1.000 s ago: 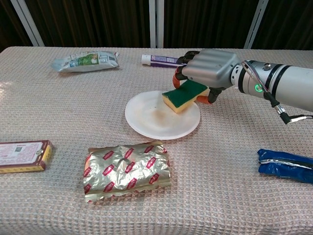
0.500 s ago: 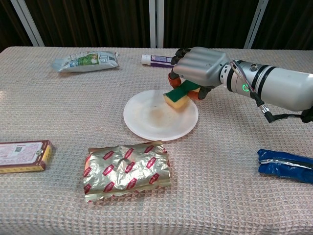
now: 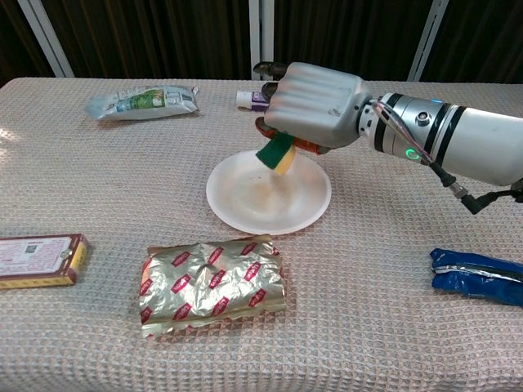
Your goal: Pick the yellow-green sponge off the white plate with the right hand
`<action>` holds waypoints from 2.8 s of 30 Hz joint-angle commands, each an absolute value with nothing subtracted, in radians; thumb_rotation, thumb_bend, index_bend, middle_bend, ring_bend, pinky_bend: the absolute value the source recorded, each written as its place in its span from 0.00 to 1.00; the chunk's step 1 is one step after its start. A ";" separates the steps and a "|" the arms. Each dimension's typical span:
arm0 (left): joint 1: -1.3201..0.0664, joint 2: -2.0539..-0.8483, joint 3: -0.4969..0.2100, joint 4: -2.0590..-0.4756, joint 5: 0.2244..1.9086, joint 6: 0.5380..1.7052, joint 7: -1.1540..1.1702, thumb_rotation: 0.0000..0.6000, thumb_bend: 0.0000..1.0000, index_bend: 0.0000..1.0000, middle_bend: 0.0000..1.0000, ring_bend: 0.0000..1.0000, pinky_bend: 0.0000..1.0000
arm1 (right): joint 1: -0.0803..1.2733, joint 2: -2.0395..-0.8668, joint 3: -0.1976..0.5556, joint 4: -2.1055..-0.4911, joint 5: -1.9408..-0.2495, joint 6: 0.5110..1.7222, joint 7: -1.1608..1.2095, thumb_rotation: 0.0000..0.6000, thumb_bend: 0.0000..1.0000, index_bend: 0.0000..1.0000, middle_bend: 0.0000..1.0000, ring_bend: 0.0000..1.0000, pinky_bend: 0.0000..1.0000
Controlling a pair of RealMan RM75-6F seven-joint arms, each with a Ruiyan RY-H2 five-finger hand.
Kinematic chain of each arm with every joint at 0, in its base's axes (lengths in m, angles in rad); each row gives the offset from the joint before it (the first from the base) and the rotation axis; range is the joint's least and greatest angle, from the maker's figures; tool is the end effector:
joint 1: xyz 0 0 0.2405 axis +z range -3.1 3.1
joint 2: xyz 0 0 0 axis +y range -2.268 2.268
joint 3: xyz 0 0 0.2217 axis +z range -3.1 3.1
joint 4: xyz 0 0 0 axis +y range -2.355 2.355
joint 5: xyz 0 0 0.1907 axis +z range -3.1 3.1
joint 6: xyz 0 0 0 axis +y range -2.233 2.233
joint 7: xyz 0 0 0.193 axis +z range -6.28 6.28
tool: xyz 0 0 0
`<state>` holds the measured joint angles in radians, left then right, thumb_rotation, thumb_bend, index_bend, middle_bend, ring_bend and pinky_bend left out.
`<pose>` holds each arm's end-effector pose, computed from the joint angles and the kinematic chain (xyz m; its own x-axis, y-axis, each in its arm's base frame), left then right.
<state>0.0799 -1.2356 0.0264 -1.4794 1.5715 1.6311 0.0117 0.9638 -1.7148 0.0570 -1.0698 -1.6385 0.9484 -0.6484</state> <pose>-0.2991 0.1645 0.1456 0.4254 -0.0001 0.9050 0.9028 0.0696 -0.4243 -0.0397 -0.3581 -0.0699 0.8003 0.4388 0.4086 -0.0215 -0.6601 0.7509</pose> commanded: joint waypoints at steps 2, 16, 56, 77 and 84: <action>0.087 -1.244 0.027 -1.457 1.563 1.631 -0.008 1.00 0.02 0.13 0.04 0.04 0.11 | 0.969 -1.764 0.026 -1.057 -1.655 0.910 -0.732 1.00 0.44 0.69 0.49 0.24 0.00; 0.096 -1.258 0.025 -1.419 1.561 1.640 -0.040 1.00 0.02 0.13 0.04 0.04 0.11 | 0.955 -1.791 0.060 -1.030 -1.651 0.965 -0.745 1.00 0.44 0.70 0.49 0.24 0.00; 0.094 -1.250 0.022 -1.439 1.562 1.628 -0.021 1.00 0.02 0.13 0.04 0.04 0.11 | 0.914 -1.951 0.079 -0.867 -1.528 0.907 -0.342 1.00 0.44 0.70 0.50 0.24 0.00; 0.096 -1.237 0.023 -1.461 1.566 1.632 0.001 1.00 0.02 0.13 0.04 0.04 0.11 | 0.906 -1.890 0.043 -0.958 -1.567 0.912 -0.283 1.00 0.45 0.70 0.50 0.24 0.00; 0.099 -1.236 0.021 -1.461 1.560 1.632 -0.001 1.00 0.02 0.13 0.04 0.04 0.11 | 0.912 -1.867 0.077 -0.979 -1.572 0.958 -0.257 1.00 0.45 0.70 0.50 0.24 0.00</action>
<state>0.0985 -1.2359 0.0212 -1.4609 1.5604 1.6323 -0.0008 0.9101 -1.8725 0.0718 -0.9728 -1.5704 0.9538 -0.2594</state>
